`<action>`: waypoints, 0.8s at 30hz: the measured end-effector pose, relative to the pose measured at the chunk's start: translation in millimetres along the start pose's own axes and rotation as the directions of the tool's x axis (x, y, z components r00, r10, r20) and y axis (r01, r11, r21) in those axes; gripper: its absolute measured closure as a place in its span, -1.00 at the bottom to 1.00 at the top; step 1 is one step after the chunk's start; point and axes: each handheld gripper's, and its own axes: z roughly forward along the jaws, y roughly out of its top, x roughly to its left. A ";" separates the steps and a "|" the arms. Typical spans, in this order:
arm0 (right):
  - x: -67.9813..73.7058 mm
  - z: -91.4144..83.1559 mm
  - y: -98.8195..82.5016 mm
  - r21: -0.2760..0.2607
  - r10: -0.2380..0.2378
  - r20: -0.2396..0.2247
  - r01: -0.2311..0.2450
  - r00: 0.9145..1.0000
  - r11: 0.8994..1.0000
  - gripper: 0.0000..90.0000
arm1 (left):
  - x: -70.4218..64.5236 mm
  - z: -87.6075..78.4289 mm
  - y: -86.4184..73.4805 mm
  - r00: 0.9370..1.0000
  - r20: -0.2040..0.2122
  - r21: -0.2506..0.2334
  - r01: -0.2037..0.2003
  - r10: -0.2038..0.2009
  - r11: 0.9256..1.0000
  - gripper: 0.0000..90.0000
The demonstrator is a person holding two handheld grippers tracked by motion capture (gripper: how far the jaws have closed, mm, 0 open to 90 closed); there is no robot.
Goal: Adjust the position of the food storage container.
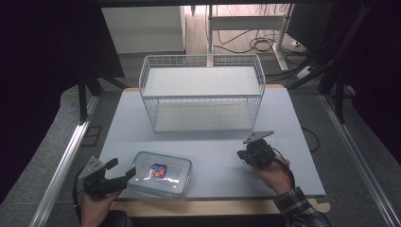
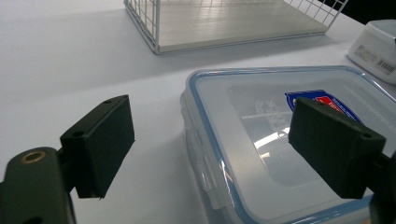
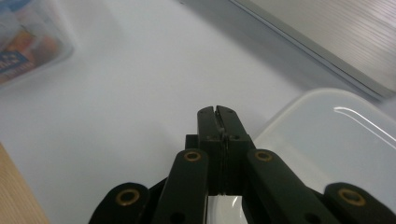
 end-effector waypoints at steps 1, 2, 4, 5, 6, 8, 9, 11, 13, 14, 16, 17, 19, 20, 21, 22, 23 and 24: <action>-2.6 -2.3 -2.4 -0.002 0.007 0.007 -0.007 1.000 1.000 0.98 | -0.1 0.1 0.0 1.000 0.001 -0.001 -0.002 0.002 1.000 -0.68; -6.1 -5.1 -5.4 -0.005 0.019 0.015 -0.019 1.000 1.000 0.98 | -0.2 0.2 0.1 1.000 0.002 0.000 -0.002 0.002 1.000 -0.68; -12.8 -10.2 -11.1 -0.007 0.038 0.025 -0.038 0.999 0.999 0.98 | -0.6 0.1 0.4 1.000 0.002 0.003 -0.004 0.004 1.000 -0.67; -15.9 -12.7 -13.9 -0.006 0.045 0.033 -0.045 0.998 0.999 0.98 | -0.9 0.2 0.5 1.000 0.003 0.007 -0.005 0.005 1.000 -0.66; -19.1 -14.9 -16.7 -0.009 0.051 0.040 -0.051 0.998 0.999 0.98 | -1.3 0.5 0.6 1.000 0.005 0.010 -0.008 0.008 1.000 -0.64; -26.2 -20.0 -22.8 -0.014 0.067 0.054 -0.067 0.996 0.998 0.98 | -2.3 1.4 0.8 1.000 0.004 0.019 -0.011 0.011 1.000 -0.63; -28.4 -21.4 -24.6 -0.018 0.075 0.057 -0.074 0.996 0.997 0.97 | -2.7 1.9 0.9 1.000 0.005 0.023 -0.010 0.010 1.000 -0.62; -35.5 -24.3 -29.5 -0.032 0.094 0.062 -0.093 0.994 0.995 0.97 | -2.9 2.4 1.1 1.000 0.007 0.026 -0.012 0.012 1.000 -0.59; -43.2 -26.8 -33.8 -0.039 0.114 0.077 -0.112 0.990 0.993 0.98 | -2.8 2.2 1.3 1.000 0.008 0.025 -0.011 0.011 1.000 -0.57; -46.4 -27.3 -35.4 -0.041 0.123 0.088 -0.119 0.989 0.992 0.98 | -2.6 1.9 1.5 1.000 0.009 0.023 -0.010 0.010 1.000 -0.56; -53.3 -27.8 -38.0 -0.048 0.134 0.097 -0.130 0.986 0.990 0.98 | -2.1 0.9 2.0 1.000 0.012 0.016 -0.005 0.005 1.000 -0.54; -55.9 -27.8 -38.9 -0.049 0.139 0.101 -0.135 0.985 0.990 0.98 | -2.0 0.5 2.2 1.000 0.015 0.015 -0.004 0.004 1.000 -0.53; -60.7 -27.7 -40.5 -0.046 0.152 0.126 -0.147 0.980 0.988 0.98 | -1.6 0.3 2.8 1.000 0.016 0.016 -0.008 0.008 1.000 -0.49; -60.6 -27.6 -40.8 -0.049 0.151 0.136 -0.146 0.979 0.988 0.97 | -1.2 0.0 3.4 1.000 0.015 0.018 -0.013 0.013 1.000 -0.47; -58.9 -28.0 -40.9 -0.054 0.146 0.141 -0.139 0.979 0.989 0.96 | -0.4 -0.8 4.1 1.000 0.004 0.023 -0.019 0.019 1.000 -0.45; -56.2 -28.3 -40.8 -0.063 0.141 0.135 -0.134 0.981 0.989 0.95 | 0.9 -2.6 5.0 1.000 -0.008 0.028 -0.027 0.027 0.999 -0.39; -52.9 -28.7 -40.6 -0.070 0.132 0.125 -0.124 0.983 0.990 0.94 | 3.4 -5.4 5.6 0.999 -0.014 0.030 -0.032 0.033 0.999 -0.28; -49.0 -29.2 -40.1 -0.078 0.122 0.112 -0.113 0.986 0.990 0.94 | 7.5 -9.7 5.8 0.999 -0.020 0.023 -0.025 0.025 0.999 -0.19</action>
